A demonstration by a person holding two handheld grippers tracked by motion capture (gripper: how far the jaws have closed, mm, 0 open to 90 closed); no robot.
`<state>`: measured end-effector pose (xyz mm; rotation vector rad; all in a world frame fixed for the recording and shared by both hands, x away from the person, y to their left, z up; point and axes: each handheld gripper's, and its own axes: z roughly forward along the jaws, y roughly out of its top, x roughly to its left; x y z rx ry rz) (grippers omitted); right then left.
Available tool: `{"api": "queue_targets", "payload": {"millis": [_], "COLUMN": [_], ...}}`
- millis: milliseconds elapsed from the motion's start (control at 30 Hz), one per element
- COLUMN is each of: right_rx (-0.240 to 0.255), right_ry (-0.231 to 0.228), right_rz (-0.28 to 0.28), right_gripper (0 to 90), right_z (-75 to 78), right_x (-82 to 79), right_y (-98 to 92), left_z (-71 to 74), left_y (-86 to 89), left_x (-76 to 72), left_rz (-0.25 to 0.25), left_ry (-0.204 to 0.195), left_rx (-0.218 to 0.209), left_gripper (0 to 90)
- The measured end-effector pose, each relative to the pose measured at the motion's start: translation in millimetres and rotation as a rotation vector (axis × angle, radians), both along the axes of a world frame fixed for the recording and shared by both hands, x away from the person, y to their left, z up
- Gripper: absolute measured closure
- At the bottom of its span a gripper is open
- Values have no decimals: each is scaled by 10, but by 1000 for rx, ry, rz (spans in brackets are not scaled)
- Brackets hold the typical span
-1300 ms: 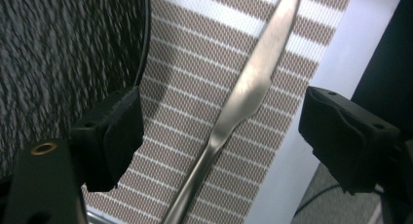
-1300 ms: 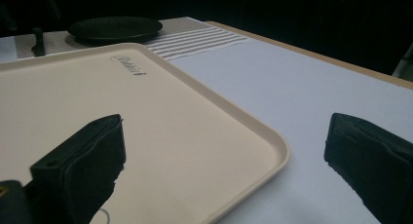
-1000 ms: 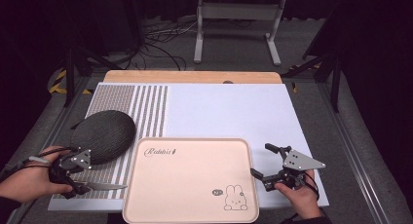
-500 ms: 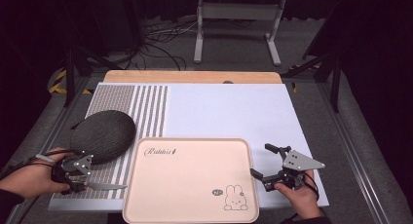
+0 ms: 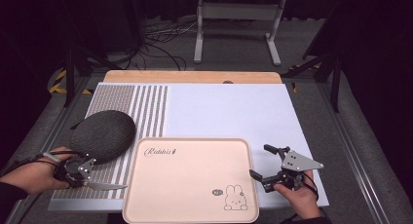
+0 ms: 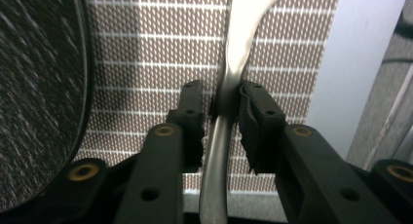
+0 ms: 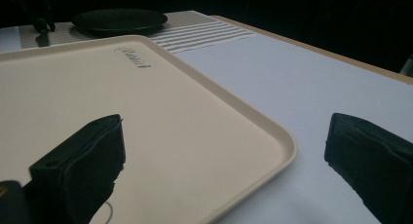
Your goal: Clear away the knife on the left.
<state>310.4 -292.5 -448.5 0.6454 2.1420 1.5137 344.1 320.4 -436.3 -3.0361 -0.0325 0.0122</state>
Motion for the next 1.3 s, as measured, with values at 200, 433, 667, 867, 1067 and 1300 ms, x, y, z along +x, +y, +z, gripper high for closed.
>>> {"api": "queue_targets", "payload": {"millis": [200,433,667,867,1067,1300], "right_rx": [1,7,7,5,4,-4], "right_ry": [2,3,3,9,8,14], "right_rz": [5,6,8,13,14,16], "right_gripper": [22,23,24,25,25,25], "right_z": [-3,-2,-2,-9,-10,-18], "right_x": [-2,-3,-2,-2,1,3], "right_y": [9,12,14,22,26,35], "left_z": [-6,-6,-7,-4,40,201], "left_y": [-20,-25,-20,-7,50,110], "left_x": [-18,-32,-35,-51,-63,-91], "left_rz": [-41,-60,-61,-59,-8,115], "left_ry": [-3,-14,-17,-20,-10,-13], "left_rx": [17,19,15,9,13,-28], "left_gripper": [785,793,795,797,798,798]}}
